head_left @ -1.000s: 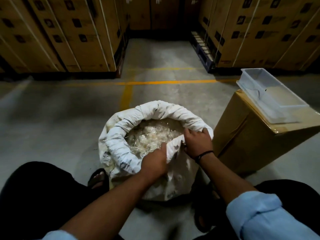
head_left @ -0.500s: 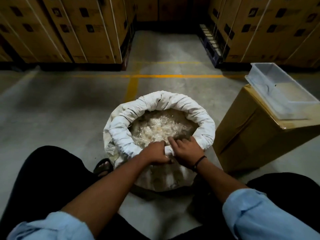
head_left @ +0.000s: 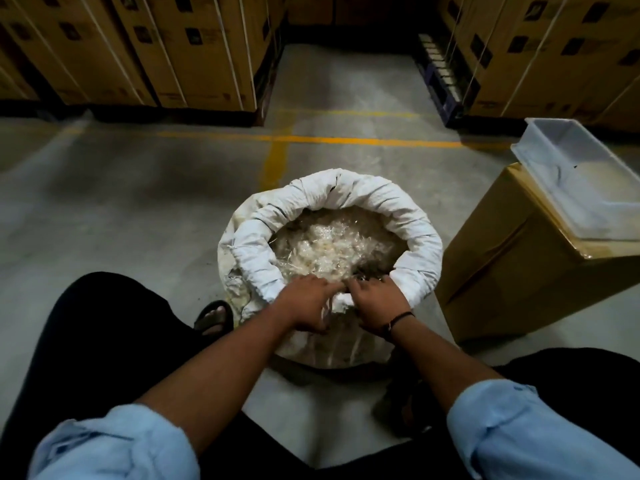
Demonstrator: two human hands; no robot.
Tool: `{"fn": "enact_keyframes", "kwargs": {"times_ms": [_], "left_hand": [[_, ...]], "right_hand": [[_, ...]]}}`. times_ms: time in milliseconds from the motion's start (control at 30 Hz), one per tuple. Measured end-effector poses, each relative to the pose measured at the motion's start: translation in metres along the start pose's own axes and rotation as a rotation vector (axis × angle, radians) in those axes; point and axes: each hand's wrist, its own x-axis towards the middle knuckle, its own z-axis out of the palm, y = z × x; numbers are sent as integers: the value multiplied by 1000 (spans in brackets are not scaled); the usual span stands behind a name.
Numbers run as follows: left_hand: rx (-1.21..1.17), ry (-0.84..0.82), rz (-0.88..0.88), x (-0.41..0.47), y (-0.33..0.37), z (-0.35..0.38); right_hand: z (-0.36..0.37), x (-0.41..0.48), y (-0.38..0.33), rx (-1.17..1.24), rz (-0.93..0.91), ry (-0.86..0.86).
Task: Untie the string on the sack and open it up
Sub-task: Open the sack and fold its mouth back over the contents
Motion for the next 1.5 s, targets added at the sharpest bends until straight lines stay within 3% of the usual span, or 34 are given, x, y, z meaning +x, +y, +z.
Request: {"fn": "enact_keyframes", "kwargs": {"times_ms": [133, 233, 433, 533, 600, 667, 767, 900, 1000, 1100, 1167, 1233, 1300, 1367, 1433, 1500], "left_hand": [[83, -136, -76, -16, -52, -12], [260, -125, -59, -30, -100, -51], [237, -238, -190, -28, -120, -85], [50, -322, -194, -23, -119, -82], [-194, -234, -189, -16, -119, -93], [-351, 26, -191, -3, -123, -106], [-202, 395, -180, 19, -131, -119], [198, 441, -233, 54, -134, -102], [110, 355, -431, 85, -144, -93], [50, 243, -456, 109, -158, -86], [-108, 159, -402, 123, -168, -88], [-421, 54, -316, 127, -179, -104], [-880, -26, -290, 123, -199, -126], [-1338, -137, -380, 113, -223, -141], [-1575, -191, -405, 107, -242, -144], [-1661, -212, -403, 108, -249, -138]], "right_hand": [[-11, 1, 1, -67, -33, -28], [-36, 11, 7, 24, -3, -117], [-47, 21, 2, 56, 45, -202], [-51, 30, 2, 109, 4, -336], [-58, 35, 6, 165, -45, -395], [-74, 47, 13, 230, -46, -340], [-92, 82, 34, 275, -9, -109], [-83, 126, 63, -16, 60, 31], [-61, 158, 87, -172, 114, 107], [-41, 188, 102, -39, 251, 3], [-33, 203, 106, -18, 241, -4], [-33, 213, 117, 61, 187, 28], [-43, 225, 135, 327, 219, 108], [-58, 236, 155, 686, 242, 152], [-62, 242, 168, 896, 193, 84], [-54, 246, 173, 1063, 246, 12]]}}
